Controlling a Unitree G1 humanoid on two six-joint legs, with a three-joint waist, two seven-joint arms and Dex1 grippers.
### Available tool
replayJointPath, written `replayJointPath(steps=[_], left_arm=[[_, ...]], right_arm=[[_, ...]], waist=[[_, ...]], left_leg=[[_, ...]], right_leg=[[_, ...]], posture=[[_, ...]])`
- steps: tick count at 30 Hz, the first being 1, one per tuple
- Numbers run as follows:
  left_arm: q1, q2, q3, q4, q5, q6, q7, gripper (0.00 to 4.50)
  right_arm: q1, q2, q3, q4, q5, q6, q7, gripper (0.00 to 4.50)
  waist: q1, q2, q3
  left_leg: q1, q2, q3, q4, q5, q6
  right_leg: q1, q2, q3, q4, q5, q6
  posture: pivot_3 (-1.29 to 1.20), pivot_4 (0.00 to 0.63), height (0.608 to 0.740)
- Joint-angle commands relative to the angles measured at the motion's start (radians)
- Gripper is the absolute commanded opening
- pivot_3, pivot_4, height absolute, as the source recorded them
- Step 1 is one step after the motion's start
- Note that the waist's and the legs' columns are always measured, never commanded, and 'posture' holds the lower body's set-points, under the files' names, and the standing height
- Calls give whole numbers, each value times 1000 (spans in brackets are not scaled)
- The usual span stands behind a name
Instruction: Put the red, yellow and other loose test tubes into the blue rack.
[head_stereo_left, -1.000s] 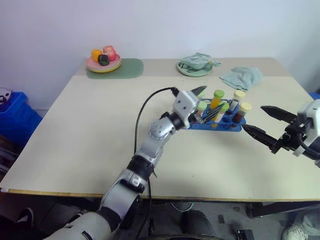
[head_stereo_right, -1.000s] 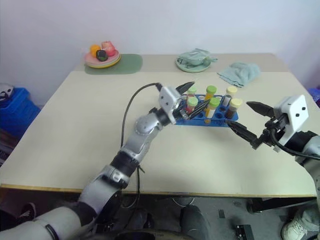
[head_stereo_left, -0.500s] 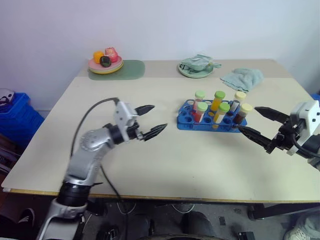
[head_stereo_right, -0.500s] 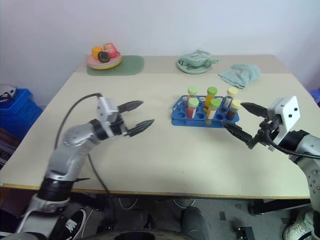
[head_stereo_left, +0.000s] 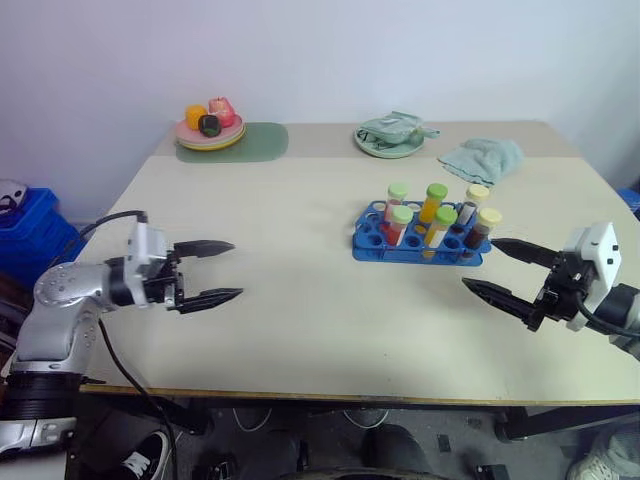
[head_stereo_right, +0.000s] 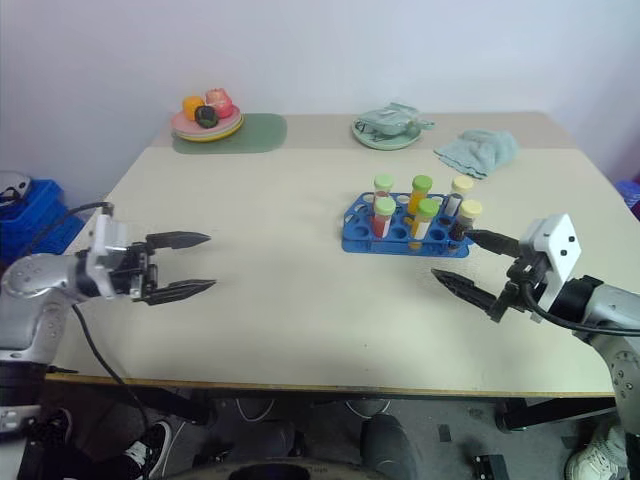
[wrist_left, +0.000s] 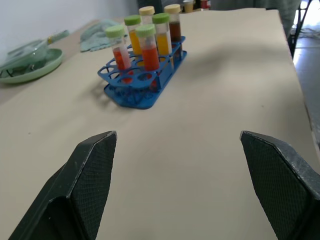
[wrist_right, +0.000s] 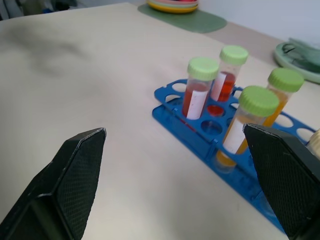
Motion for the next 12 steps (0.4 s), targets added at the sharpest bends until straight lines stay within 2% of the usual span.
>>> replayJointPath(steps=[1, 5, 12], left_arm=[[-39, 31, 58, 99, -5, -73, -64, 4034], [-34, 36, 93, 138, -2, -124, -67, 4034], [63, 31, 120, 38, -22, -104, -35, 4034]], right_arm=[[-5, -12, -20, 0, -3, -24, 12, 4500], [-13, -3, -12, 17, -16, -38, 8, 4500], [-61, -20, 20, 64, -23, -43, 32, 4500]], waist=[[-1, -2, -2], [-1, -5, -4], [-2, -5, -5]], left_leg=[[0, 0, 0, 0, 0, 0], [0, 0, 0, 0, 0, 0], [0, 1, 0, 0, 0, 0]], right_leg=[[0, 0, 0, 0, 0, 0], [0, 0, 0, 0, 0, 0], [0, 0, 0, 0, 0, 0]], posture=[[0, 0, 740], [0, 0, 740], [0, 0, 740]])
